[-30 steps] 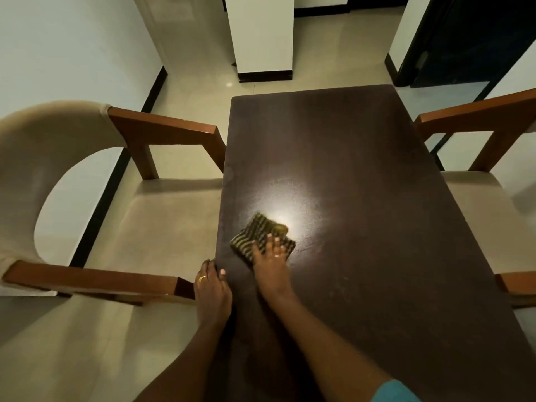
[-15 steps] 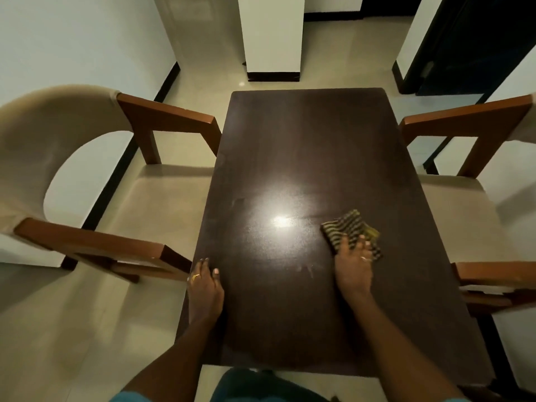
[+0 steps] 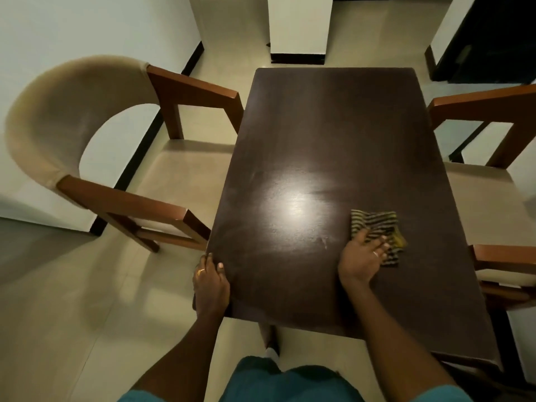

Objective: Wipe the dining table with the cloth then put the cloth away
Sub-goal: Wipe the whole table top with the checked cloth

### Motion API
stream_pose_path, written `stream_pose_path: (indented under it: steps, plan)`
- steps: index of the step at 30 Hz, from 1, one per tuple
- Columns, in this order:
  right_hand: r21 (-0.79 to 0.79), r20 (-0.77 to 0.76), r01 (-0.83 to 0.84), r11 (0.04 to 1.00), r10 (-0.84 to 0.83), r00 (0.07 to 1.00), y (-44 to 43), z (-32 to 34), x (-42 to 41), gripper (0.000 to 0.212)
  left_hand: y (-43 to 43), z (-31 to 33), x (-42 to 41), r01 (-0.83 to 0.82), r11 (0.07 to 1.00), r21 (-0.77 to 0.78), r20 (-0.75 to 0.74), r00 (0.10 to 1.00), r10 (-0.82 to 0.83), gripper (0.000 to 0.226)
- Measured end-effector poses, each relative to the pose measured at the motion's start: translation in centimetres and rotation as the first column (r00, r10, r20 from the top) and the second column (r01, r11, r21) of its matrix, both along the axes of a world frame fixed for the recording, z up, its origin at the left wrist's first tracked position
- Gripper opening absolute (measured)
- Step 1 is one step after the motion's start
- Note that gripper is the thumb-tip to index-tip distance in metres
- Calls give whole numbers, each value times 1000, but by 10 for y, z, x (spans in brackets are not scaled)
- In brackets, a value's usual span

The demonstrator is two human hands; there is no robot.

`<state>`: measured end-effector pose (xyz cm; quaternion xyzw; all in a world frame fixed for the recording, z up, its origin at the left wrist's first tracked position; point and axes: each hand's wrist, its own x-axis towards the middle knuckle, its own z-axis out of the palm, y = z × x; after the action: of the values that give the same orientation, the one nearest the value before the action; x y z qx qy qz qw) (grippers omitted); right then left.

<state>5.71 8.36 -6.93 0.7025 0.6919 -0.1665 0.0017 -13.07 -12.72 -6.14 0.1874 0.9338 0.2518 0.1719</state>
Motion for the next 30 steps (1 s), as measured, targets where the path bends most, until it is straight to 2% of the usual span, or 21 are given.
stream_pose_path:
  steps: [2, 4, 6, 8, 10, 13, 15, 16, 18, 20, 23, 26, 28, 30]
  plan:
    - [-34, 14, -204, 978, 205, 979, -29, 1, -42, 34, -9, 0, -5, -40, 999, 22, 7, 999, 40, 41]
    - [-85, -13, -376, 923, 377, 926, -64, 2, -81, 48, -15, 3, -9, -67, 996, 54, 23, 998, 66, 42]
    - [-138, -2, -514, 846, 519, 855, -105, 13, -115, 51, -22, 6, -14, -64, 995, 70, 31, 998, 62, 43]
    - [-160, 25, -649, 744, 660, 751, -138, 21, -132, 50, -26, 7, -18, -55, 995, 84, 34, 998, 52, 43]
    - [-157, -37, -808, 568, 814, 579, -162, 12, -136, 54, -29, 8, -21, -72, 993, 94, 40, 997, 69, 43]
    - [-174, -14, -897, 407, 909, 416, -171, 14, -122, 63, -34, 6, -15, -116, 989, 94, 47, 993, 112, 43]
    - [-145, 27, -914, 379, 925, 379, -170, 9, -100, 63, -34, 4, -5, -96, 990, 102, 43, 995, 92, 42]
    - [-124, 57, -911, 393, 920, 388, -168, 9, -87, 63, -33, 4, 2, -71, 991, 110, 41, 997, 66, 41]
    - [-179, 110, -854, 488, 873, 476, -160, 9, -59, 66, -27, 4, 17, -16, 995, 100, 46, 999, 11, 41]
    - [-159, 158, -803, 575, 817, 554, -146, 5, -30, 63, -17, 5, 34, 27, 996, 88, 66, 997, -33, 43]
    - [-71, 219, -703, 708, 698, 681, -112, 6, 20, 35, -8, 4, 64, 115, 985, 131, 97, 987, -129, 45]
    - [-70, 240, -473, 878, 475, 846, -73, 10, 77, 37, -7, 0, 91, 162, 973, 165, 110, 977, -181, 45]
    - [-34, 279, -339, 940, 334, 900, -57, 20, 110, 44, -11, -2, 106, 180, 968, 174, 109, 974, -201, 45]
    - [-54, 213, -218, 975, 224, 951, -49, 22, 135, 55, -17, -4, 118, 189, 966, 174, 108, 972, -209, 45]
